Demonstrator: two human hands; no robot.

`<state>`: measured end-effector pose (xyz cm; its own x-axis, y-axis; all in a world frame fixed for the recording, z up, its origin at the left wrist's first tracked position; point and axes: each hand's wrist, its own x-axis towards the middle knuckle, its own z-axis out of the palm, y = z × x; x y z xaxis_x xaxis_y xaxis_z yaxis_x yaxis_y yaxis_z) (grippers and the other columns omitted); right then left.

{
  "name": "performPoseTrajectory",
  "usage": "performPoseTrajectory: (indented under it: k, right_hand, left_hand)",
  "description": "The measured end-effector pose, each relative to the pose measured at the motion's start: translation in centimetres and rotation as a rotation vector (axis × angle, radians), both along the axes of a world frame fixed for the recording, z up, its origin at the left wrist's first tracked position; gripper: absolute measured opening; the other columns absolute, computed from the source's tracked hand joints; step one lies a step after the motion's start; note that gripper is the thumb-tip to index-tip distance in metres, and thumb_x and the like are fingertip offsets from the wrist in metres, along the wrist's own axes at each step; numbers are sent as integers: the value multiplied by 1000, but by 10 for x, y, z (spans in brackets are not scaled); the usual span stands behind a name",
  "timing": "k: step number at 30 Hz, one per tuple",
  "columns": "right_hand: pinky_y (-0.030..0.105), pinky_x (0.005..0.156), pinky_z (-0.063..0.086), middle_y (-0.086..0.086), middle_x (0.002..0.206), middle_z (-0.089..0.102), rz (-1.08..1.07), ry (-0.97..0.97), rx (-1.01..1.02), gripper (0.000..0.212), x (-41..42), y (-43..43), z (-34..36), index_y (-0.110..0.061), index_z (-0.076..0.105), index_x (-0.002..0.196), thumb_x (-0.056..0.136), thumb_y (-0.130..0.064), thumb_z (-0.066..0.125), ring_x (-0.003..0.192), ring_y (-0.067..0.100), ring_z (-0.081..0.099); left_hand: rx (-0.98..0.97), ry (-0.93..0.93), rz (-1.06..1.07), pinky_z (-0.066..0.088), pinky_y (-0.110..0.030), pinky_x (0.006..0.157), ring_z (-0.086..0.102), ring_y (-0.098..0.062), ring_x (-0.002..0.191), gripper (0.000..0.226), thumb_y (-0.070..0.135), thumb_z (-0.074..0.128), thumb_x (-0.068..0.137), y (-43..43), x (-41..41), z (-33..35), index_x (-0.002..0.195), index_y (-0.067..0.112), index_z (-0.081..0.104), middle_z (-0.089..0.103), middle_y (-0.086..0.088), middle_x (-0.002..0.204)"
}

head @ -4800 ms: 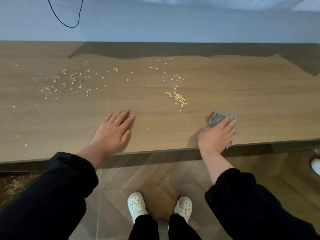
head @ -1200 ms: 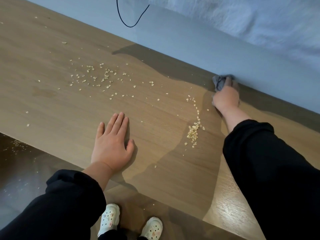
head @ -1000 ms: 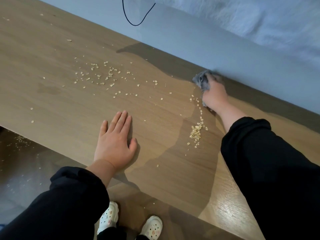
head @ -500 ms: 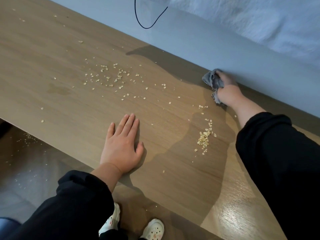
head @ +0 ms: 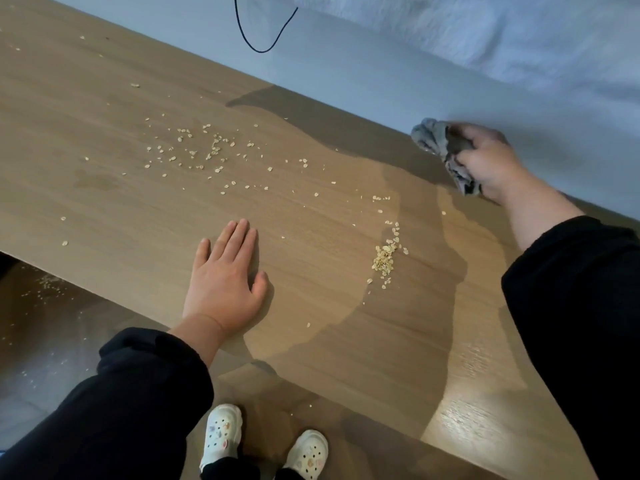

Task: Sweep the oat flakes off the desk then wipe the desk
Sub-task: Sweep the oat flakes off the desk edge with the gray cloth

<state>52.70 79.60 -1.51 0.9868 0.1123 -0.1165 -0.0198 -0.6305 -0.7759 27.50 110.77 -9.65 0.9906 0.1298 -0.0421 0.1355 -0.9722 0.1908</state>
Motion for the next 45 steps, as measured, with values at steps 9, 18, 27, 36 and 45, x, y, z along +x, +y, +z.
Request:
performPoseTrajectory:
  k: [9, 18, 27, 36, 45]
  right_hand:
    - [43, 121, 16, 8, 157, 25, -73, -55, -377, 63, -67, -26, -58, -13, 33, 149, 89, 3, 45, 145, 28, 21]
    - [29, 108, 42, -9, 163, 9, -32, -24, -67, 63, -109, -2, -42, -35, 31, 150, 98, -1, 37, 140, 16, 32]
    - [51, 121, 5, 7, 163, -5, 134, -24, -716, 59, -76, -37, -45, -22, 11, 156, 103, -39, 31, 149, 30, -1]
    - [48, 119, 1, 4, 163, -3, 192, -78, -547, 57, -53, 54, -57, -21, 16, 155, 103, -39, 31, 150, 24, 0]
    - [54, 119, 0, 2, 163, -1, 176, -45, -687, 49, -23, -11, -50, -22, 30, 151, 103, -32, 34, 150, 27, -2]
  left_hand:
    - [21, 17, 1, 13, -48, 119, 11, -16, 148, 77, 48, 20, 83, -1, 1, 0, 150, 13, 30, 19, -2, 160]
    - [10, 4, 6, 7, -45, 119, 9, -16, 148, 79, 49, 18, 82, -1, 1, 0, 151, 13, 28, 18, -1, 160]
    - [6, -2, 8, 10, -47, 119, 11, -16, 148, 77, 48, 19, 82, -1, 1, -1, 150, 12, 30, 20, -2, 159]
    - [0, -2, 6, 11, -47, 119, 11, -15, 148, 76, 46, 21, 83, 0, 2, -1, 150, 12, 31, 20, -2, 159]
    - [-19, -18, 3, 13, -48, 118, 13, -15, 148, 74, 45, 24, 83, 0, 1, -2, 149, 12, 33, 22, -2, 159]
